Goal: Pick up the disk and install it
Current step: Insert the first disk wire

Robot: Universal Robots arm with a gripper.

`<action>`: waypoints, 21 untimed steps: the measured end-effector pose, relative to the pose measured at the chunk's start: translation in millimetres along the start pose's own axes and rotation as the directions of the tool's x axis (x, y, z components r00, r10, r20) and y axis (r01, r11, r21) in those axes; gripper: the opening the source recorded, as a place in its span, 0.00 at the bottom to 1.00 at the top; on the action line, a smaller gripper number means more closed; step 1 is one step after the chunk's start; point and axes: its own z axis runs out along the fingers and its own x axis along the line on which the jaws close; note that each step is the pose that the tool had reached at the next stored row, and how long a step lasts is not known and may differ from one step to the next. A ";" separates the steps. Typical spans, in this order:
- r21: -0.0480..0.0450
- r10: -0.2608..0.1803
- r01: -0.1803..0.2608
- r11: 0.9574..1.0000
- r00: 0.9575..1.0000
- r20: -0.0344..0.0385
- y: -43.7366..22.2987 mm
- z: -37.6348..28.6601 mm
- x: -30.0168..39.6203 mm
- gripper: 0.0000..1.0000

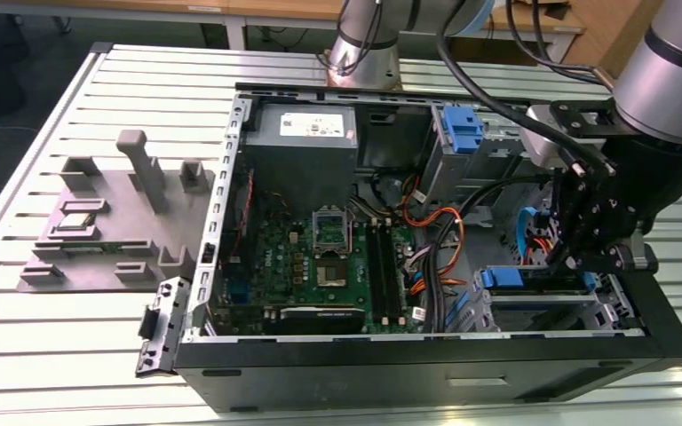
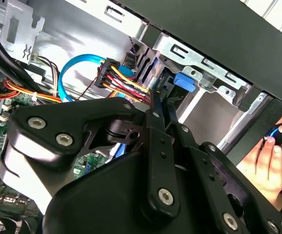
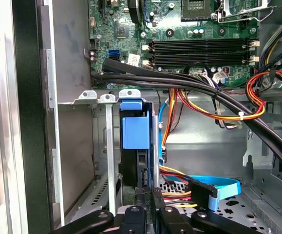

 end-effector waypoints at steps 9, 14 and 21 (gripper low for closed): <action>0.000 0.000 0.000 1.000 1.000 0.002 0.0 0.6 -0.2 0.18; 0.000 0.000 0.000 1.000 1.000 0.000 -0.3 -3.6 0.2 0.24; -0.001 0.000 0.000 1.000 1.000 0.002 -0.8 -10.8 0.7 0.24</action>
